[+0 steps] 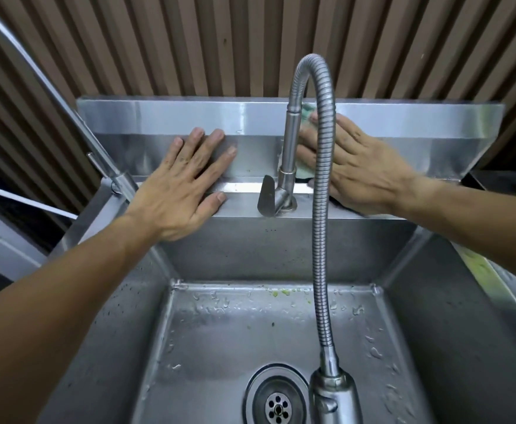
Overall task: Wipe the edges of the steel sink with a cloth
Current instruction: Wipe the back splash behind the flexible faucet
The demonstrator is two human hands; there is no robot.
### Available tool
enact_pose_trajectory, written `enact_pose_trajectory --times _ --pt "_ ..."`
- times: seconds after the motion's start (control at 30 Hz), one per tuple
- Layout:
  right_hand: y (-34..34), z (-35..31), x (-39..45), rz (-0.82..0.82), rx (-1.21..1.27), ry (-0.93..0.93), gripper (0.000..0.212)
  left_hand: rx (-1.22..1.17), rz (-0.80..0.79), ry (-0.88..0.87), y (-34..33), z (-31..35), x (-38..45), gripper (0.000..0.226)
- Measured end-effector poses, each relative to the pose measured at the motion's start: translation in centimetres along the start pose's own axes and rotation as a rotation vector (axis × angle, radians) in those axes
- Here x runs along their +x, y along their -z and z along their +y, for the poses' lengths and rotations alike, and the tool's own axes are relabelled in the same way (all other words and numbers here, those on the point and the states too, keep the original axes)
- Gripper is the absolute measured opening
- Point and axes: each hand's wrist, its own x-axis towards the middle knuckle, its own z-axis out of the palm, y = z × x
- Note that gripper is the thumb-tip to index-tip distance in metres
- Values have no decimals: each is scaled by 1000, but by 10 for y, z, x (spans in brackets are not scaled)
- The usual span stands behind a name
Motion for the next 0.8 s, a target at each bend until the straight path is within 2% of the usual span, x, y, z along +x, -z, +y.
enact_pose_trajectory --times 0.13,0.27,0.33,0.4,0.47,0.57,0.73,0.8 --pt "6 -2 0 -4 26 -71 63 1 1 0 -1 0 1 70" --pt "10 -42 27 181 256 -480 64 3 2 10 -2 0 0 70" --pt "8 -59 36 217 316 -574 64 11 1 8 -2 0 -2 70" --pt "9 -51 28 127 268 -451 68 11 4 10 -2 0 -2 70" --pt "13 -23 8 5 165 -231 73 4 -5 6 -1 1 0 70" --pt "19 14 -1 -55 37 23 65 18 -5 8 -1 0 0 70" --pt "10 5 36 -23 12 241 56 18 -4 2 -3 0 0 70" --pt "11 8 29 -76 28 268 56 10 -3 -2 -4 0 0 70"
